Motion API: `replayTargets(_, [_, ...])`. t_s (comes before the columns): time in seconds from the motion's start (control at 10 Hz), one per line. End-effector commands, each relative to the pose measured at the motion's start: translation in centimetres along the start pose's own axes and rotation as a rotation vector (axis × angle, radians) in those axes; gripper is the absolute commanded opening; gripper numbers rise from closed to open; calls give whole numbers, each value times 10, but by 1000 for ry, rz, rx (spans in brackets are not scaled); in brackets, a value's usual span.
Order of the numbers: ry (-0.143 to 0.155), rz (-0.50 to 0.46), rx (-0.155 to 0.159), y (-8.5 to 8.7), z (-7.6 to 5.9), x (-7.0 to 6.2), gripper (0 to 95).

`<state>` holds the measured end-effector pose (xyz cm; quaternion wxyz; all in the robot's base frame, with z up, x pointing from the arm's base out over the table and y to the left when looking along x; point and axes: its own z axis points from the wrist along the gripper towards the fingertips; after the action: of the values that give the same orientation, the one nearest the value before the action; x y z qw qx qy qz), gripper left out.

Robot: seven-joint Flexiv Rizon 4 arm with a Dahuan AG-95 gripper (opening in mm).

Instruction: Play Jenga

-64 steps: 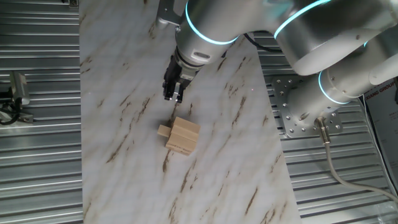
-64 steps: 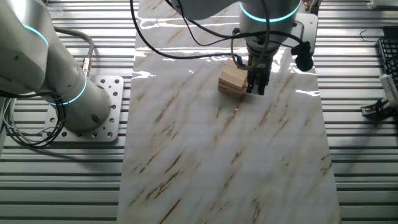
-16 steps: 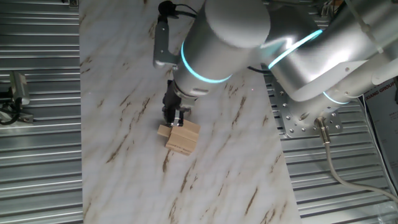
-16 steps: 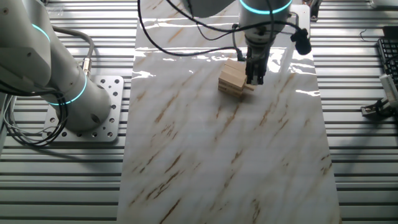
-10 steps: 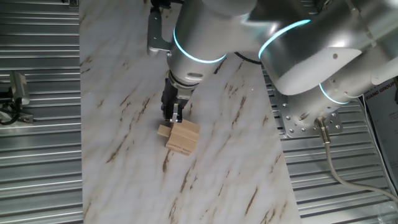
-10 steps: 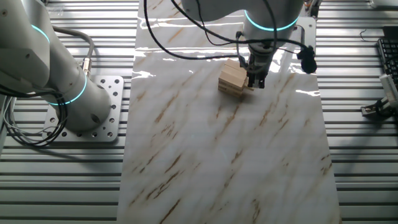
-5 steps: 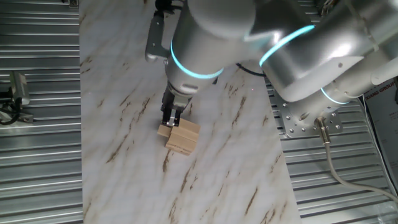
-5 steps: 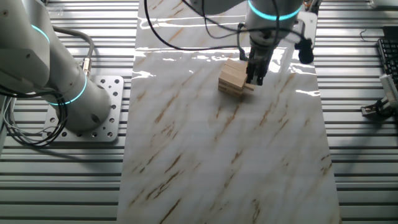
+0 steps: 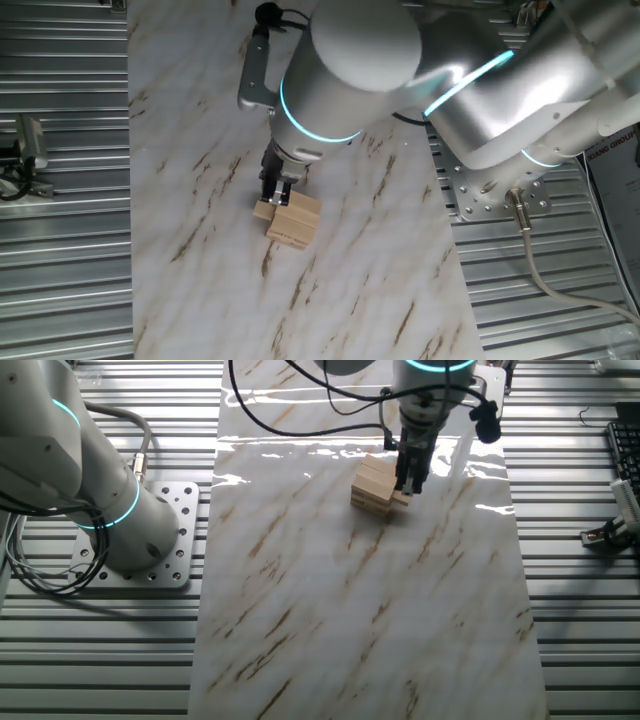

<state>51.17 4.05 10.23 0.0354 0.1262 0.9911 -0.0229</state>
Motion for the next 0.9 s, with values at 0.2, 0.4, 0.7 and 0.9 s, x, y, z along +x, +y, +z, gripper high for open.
replayTargets(0.2, [6, 2, 0, 2, 1, -2, 0])
replayTargets(0.4, [11, 3, -4, 2, 2, -3, 0])
replayTargets(0.7, [10, 3, -10, 4, 4, -6, 0])
replayTargets(0.9, [9, 3, -10, 5, 6, -8, 0])
